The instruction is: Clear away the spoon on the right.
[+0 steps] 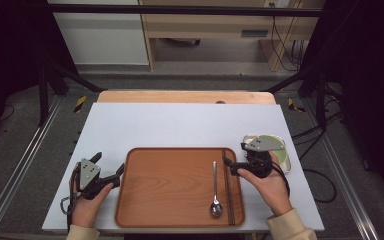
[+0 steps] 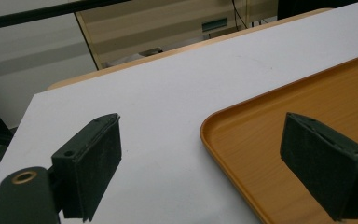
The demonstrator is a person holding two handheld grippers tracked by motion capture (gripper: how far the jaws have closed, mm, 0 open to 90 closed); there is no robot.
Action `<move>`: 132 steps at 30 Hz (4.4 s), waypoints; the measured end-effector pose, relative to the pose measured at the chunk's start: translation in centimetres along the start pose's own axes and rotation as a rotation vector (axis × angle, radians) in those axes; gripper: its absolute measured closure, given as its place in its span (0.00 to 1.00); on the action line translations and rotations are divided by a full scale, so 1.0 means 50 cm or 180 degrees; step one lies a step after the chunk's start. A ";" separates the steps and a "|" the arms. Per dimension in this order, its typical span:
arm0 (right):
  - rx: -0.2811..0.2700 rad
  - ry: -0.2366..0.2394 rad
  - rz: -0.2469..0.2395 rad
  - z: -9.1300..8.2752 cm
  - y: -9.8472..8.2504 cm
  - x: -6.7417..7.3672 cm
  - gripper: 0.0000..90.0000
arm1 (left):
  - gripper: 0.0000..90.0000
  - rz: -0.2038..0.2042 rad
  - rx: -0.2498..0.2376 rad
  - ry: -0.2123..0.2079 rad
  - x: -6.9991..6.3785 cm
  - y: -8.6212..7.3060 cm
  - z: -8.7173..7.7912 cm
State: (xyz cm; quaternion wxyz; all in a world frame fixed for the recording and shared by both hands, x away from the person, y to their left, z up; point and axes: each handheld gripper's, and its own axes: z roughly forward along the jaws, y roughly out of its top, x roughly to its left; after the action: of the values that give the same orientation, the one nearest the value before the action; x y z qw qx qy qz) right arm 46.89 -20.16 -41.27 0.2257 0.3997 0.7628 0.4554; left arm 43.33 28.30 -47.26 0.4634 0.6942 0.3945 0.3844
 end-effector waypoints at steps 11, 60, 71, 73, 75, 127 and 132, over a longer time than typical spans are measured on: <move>0.0028 -0.0496 0.0083 -0.049 0.001 -0.076 0.36 | 0.13 0.0008 -0.0037 0.0029 -0.001 0.002 0.002; 0.0655 -0.0910 0.0992 -0.049 -0.092 -0.269 0.69 | 0.14 0.0028 -0.0066 0.0093 -0.003 0.002 -0.002; 0.0734 -0.0879 0.1074 -0.037 -0.095 -0.276 0.86 | 0.14 0.0044 -0.0051 0.0091 -0.006 0.003 0.001; 0.0737 -0.0895 0.1067 -0.035 -0.096 -0.279 0.89 | 0.14 0.0043 -0.0053 0.0094 -0.006 0.003 0.001; 0.0736 -0.0904 0.1108 -0.035 -0.096 -0.280 0.91 | 0.14 0.0044 -0.0050 0.0097 -0.005 0.002 0.001; 0.0226 -0.0253 0.0571 -0.040 0.026 -0.083 0.93 | 0.09 -0.0013 -0.0178 0.0086 0.001 0.006 -0.006; 0.0252 -0.0123 0.0521 -0.028 0.033 -0.052 0.93 | 0.08 -0.0016 -0.0197 0.0083 0.001 0.006 -0.008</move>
State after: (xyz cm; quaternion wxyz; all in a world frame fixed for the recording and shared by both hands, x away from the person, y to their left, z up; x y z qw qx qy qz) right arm 48.06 -22.53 -39.22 0.1865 0.4781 0.7405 0.4340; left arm 43.07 28.40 -46.83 0.4804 0.6734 0.3902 0.4043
